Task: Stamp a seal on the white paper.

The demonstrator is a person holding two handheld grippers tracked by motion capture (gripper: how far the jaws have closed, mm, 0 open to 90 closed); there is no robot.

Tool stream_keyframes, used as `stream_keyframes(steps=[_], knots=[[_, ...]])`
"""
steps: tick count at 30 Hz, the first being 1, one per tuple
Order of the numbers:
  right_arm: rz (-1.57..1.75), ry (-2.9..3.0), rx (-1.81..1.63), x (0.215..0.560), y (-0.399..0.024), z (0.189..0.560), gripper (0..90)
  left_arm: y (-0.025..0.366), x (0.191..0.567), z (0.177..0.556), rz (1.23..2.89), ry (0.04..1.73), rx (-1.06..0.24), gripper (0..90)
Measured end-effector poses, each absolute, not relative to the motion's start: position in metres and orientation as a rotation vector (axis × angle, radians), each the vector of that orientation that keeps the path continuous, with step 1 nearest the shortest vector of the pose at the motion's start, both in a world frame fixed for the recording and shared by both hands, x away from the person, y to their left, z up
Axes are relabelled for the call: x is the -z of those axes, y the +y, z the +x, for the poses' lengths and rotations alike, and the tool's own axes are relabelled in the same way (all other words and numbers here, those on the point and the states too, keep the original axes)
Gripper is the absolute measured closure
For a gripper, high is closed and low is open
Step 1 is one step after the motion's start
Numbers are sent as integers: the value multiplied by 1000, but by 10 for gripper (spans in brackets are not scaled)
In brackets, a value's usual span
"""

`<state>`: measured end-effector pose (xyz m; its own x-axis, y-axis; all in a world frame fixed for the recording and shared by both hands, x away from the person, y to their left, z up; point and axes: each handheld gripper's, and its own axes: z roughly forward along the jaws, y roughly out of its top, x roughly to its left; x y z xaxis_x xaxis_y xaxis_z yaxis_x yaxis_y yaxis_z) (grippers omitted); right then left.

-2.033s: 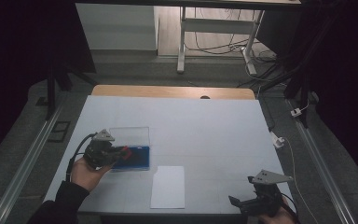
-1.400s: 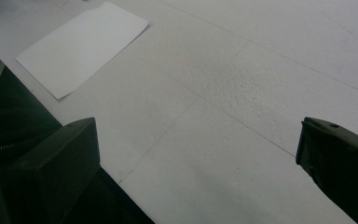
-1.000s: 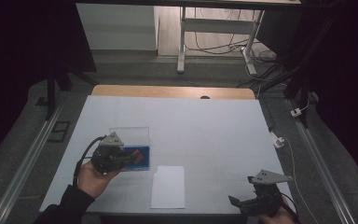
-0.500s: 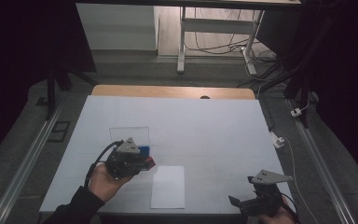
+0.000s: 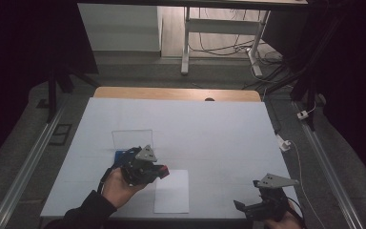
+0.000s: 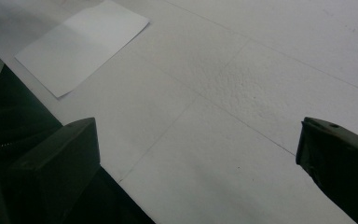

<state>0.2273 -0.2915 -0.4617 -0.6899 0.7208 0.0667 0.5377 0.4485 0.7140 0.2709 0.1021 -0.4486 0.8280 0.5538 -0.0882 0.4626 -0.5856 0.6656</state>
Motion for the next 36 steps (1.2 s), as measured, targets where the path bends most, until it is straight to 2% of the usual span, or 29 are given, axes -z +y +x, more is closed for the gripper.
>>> stream_keyframes(steps=[14, 36], knots=[[1092, 2457, -1074, 462, -291, 228, 0, 78, 459, 271, 2373, 687, -150, 798], [1097, 2455, -1081, 462, -292, 228, 0, 62, 490, 275, 2455, 686, -120, 798]])
